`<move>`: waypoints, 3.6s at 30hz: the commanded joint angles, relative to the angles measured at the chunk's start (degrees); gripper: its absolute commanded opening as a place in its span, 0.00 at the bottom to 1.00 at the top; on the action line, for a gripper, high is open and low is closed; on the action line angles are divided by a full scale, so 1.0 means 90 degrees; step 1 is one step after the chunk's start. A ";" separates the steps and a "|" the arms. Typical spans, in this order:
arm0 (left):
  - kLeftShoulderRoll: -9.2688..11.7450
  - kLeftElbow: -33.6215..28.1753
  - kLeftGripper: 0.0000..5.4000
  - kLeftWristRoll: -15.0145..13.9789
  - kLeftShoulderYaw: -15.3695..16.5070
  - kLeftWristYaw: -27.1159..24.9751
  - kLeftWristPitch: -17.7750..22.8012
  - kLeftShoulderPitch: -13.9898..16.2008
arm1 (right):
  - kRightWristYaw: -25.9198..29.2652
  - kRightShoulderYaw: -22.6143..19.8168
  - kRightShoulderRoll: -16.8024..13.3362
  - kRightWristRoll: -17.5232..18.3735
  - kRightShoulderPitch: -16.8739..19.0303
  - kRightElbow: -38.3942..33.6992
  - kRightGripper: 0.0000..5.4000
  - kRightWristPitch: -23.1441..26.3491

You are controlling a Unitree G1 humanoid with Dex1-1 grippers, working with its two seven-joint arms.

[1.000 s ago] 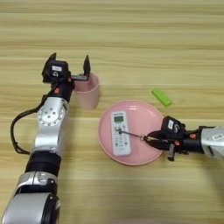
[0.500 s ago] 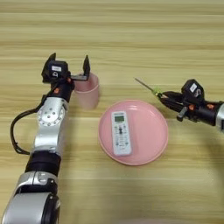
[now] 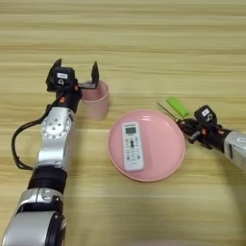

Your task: Move the objects on the table

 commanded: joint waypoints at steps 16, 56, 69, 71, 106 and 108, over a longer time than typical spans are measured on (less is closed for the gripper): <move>-0.0030 0.0007 1.00 0.0003 -0.0017 -0.0011 -0.0018 -0.0083 | 0.0025 -0.0051 0.0094 -0.0215 -0.0142 0.0416 0.27 -0.0261; -0.0052 -0.0051 1.00 0.0020 -0.0038 0.0003 -0.0011 -0.0056 | 0.0093 0.0697 0.0183 -0.0211 0.0505 -0.2617 1.00 0.0542; -0.0067 -0.0092 1.00 0.0030 -0.0043 0.0005 -0.0004 -0.0038 | 0.0260 0.1623 0.0575 -0.0326 0.0286 -0.2651 1.00 0.0774; -0.0068 -0.0096 1.00 0.0027 -0.0041 0.0002 -0.0002 -0.0037 | 0.0207 0.1670 0.0709 -0.0341 0.0183 -0.2492 1.00 0.0769; -0.0124 -0.0078 1.00 0.0094 -0.0096 0.0078 -0.0059 -0.0050 | -0.0506 0.2488 0.1177 -0.2139 -0.0248 -0.1284 1.00 0.0196; -0.0127 -0.0069 1.00 0.0096 -0.0099 0.0083 -0.0063 -0.0057 | -0.0461 0.2522 0.1065 -0.2239 -0.0253 -0.1383 1.00 0.0327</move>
